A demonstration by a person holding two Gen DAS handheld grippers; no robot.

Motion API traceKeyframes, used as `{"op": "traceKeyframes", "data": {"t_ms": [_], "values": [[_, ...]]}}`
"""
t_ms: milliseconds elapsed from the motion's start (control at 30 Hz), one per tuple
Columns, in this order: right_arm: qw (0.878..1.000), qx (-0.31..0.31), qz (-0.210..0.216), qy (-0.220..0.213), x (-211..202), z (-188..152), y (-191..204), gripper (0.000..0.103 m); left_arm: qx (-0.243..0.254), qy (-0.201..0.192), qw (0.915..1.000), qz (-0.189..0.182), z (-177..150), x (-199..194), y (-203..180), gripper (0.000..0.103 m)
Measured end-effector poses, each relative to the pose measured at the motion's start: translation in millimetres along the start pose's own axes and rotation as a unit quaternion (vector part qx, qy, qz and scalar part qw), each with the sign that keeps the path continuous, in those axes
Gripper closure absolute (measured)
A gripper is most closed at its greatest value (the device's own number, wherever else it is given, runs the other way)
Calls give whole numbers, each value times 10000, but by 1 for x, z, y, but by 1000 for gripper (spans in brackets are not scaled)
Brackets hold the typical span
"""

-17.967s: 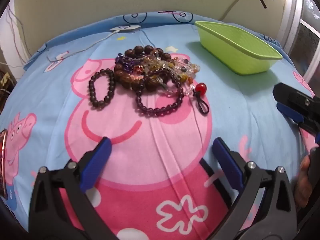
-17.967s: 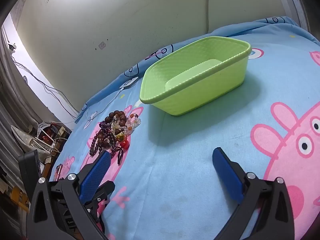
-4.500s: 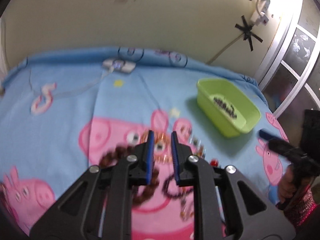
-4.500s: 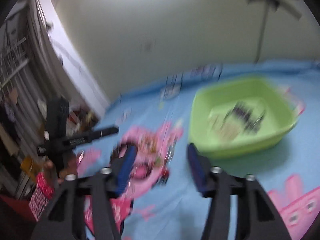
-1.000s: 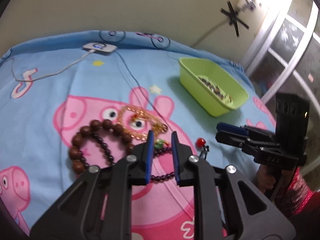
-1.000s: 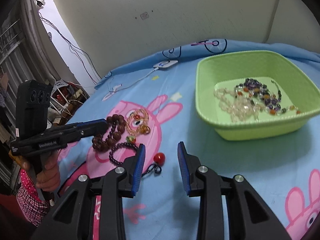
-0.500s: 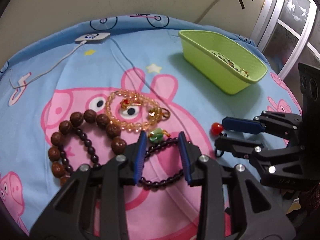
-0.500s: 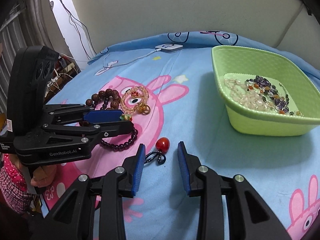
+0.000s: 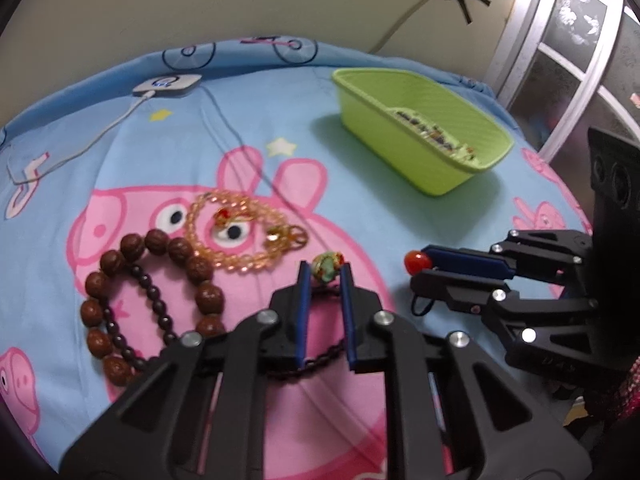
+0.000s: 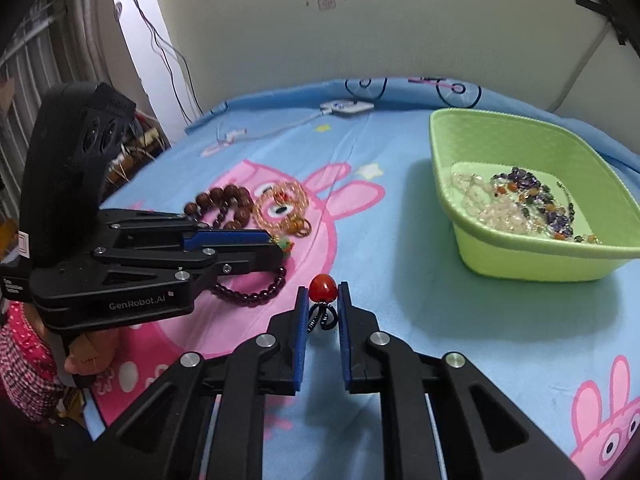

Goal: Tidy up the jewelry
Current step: 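Grasp the red bead charm with the right tool and drop it into the basket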

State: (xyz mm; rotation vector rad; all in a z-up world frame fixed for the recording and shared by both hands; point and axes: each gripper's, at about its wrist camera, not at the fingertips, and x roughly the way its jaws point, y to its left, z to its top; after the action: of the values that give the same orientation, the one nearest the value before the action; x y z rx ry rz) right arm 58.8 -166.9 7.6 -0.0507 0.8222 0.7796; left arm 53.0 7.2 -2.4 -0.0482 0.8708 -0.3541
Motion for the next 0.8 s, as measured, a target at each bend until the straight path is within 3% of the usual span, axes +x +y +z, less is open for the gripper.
{"op": "traceKeyframes", "data": {"t_ms": [300, 467, 633, 700, 800], "values": [[9967, 230, 7, -772, -45, 7, -19, 103, -89, -144, 9979, -628, 27, -8, -22, 90], [9876, 668, -333, -1383, -73, 21, -56, 103, -52, -281, 9953, -923, 57, -11, -40, 90], [9751, 1002, -517, -1911, -103, 39, -93, 103, -1, -678, 9900, -1239, 100, -23, -61, 90], [9730, 1007, -647, -1972, -103, 42, -103, 103, 6, -709, 9887, -1321, 114, -16, -68, 90], [9745, 1102, -740, -1809, -89, 38, -114, 103, -21, -412, 9911, -1264, 120, 13, -75, 90]]}}
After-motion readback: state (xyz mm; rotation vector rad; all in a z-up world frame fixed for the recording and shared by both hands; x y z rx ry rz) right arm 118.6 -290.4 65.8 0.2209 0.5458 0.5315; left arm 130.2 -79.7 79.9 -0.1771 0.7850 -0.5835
